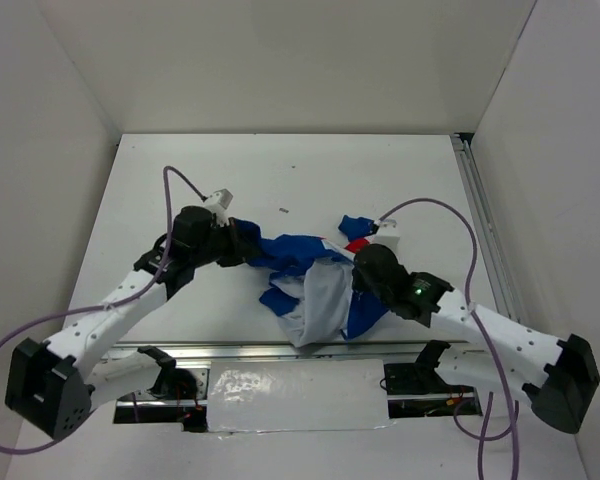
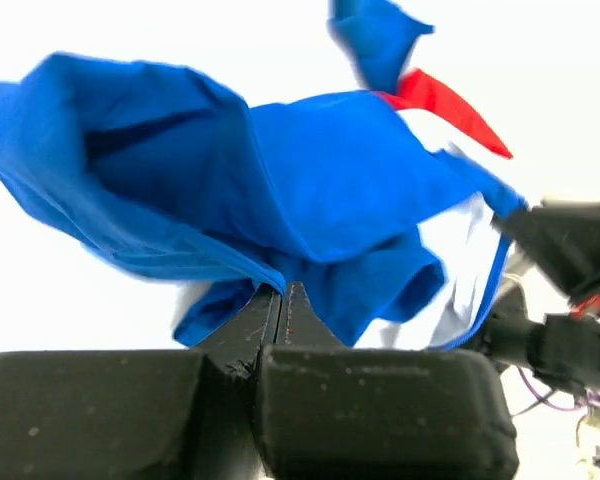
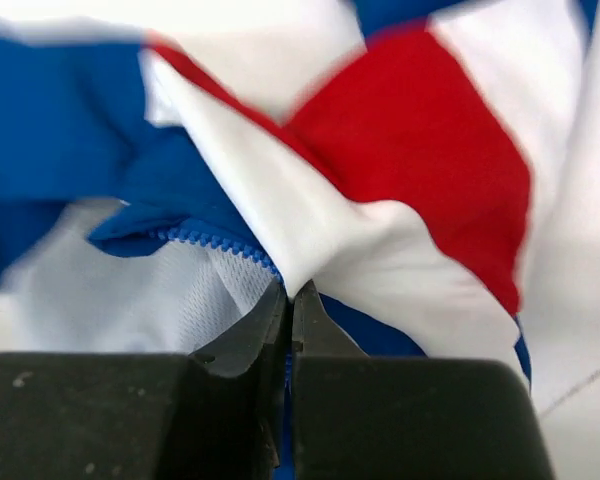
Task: Zip up the jacket
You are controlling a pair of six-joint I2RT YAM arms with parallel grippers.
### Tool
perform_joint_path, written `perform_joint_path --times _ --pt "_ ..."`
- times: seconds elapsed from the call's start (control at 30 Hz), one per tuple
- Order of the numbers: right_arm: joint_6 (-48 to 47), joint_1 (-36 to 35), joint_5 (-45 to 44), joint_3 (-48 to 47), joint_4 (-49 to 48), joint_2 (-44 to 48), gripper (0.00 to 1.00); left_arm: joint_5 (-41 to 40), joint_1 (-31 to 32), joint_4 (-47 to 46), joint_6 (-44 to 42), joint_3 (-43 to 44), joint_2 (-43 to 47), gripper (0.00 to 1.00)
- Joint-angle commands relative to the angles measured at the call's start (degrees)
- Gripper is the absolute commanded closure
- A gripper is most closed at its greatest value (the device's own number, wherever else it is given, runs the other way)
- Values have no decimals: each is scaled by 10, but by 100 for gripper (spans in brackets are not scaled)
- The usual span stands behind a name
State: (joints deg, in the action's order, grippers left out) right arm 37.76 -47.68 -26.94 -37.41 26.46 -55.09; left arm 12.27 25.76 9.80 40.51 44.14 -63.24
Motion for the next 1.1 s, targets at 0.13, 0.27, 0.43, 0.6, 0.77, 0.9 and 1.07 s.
perform_joint_path --times 0.13,0.27,0.43,0.6,0.77,0.9,1.07 --pt "-65 -11 -52 -166 -26 162 100 -2 47 11 -71 75 168 100" --pt "-127 -18 90 -241 -40 225 100 43 52 20 -94 118 280 100" --pt "-192 -20 283 -377 -2 249 100 133 51 40 -106 186 365 100" --pt "-218 -15 302 -519 38 220 100 191 42 34 -130 258 391 100" --pt "-226 -16 90 -541 19 170 100 102 32 38 -141 309 316 100" --pt "-237 -4 -54 -513 -2 70 100 -24 31 52 -135 298 207 100" --pt "-203 149 33 -457 -33 -45 100 -118 -3 23 -113 229 107 100"
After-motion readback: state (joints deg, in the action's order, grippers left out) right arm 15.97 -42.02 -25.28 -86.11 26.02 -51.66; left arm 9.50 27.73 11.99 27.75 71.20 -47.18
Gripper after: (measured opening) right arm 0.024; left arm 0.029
